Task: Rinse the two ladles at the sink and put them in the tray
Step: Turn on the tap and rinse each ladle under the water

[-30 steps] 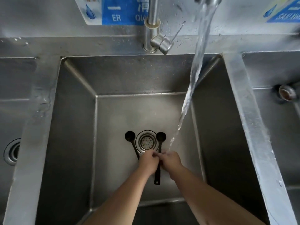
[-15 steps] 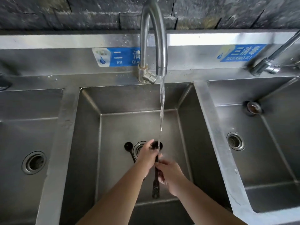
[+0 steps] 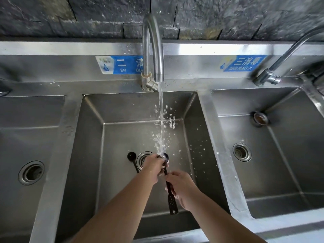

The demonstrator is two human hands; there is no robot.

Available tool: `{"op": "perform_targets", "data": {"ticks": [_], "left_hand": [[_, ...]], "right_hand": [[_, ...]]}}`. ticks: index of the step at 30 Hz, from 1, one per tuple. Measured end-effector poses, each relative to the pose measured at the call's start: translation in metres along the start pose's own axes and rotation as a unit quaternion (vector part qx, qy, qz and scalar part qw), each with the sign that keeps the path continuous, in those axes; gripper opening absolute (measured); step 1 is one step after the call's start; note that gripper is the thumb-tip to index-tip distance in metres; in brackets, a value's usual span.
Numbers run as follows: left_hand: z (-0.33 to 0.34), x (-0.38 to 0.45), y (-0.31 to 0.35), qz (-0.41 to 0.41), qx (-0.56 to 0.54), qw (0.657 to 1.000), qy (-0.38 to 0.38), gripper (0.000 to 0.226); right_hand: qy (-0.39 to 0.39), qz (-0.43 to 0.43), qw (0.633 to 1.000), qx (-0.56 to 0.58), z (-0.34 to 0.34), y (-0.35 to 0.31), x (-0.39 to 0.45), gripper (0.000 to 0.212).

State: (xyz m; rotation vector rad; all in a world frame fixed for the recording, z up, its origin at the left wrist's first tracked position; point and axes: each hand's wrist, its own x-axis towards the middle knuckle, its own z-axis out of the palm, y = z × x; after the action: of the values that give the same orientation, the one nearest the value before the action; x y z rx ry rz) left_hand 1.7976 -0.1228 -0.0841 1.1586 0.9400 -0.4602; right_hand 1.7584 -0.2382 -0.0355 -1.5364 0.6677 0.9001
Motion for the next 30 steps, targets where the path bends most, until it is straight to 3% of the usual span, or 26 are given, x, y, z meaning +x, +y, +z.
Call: {"op": "perform_targets", "data": {"ticks": [6, 9, 13, 19, 23, 30], "left_hand": [[0.001, 0.000, 0.010, 0.024, 0.014, 0.999, 0.023, 0.005], [-0.004, 0.001, 0.009, 0.038, 0.064, 0.995, 0.059, 0.020], [0.002, -0.008, 0.013, 0.006, -0.090, 0.996, 0.001, 0.007], [0.009, -0.018, 0.022, -0.017, -0.252, 0.964, -0.081, 0.018], [0.003, -0.018, 0.024, 0.034, -0.234, 0.967, -0.096, 0.016], [0.003, -0.017, 0.033, 0.088, -0.164, 0.981, -0.047, 0.021]], "right_hand": [[-0.040, 0.032, 0.997, 0.054, -0.007, -0.006, -0.005, 0.010], [-0.044, 0.024, 0.997, 0.052, -0.007, -0.007, -0.003, 0.010], [-0.040, 0.007, 0.997, 0.067, -0.002, -0.007, -0.002, 0.014], [-0.048, -0.002, 0.994, 0.096, -0.003, -0.013, 0.000, 0.013], [-0.049, -0.028, 0.996, 0.071, -0.002, -0.019, 0.004, 0.012], [-0.046, -0.046, 0.995, 0.079, 0.008, -0.030, 0.014, 0.015]]}}
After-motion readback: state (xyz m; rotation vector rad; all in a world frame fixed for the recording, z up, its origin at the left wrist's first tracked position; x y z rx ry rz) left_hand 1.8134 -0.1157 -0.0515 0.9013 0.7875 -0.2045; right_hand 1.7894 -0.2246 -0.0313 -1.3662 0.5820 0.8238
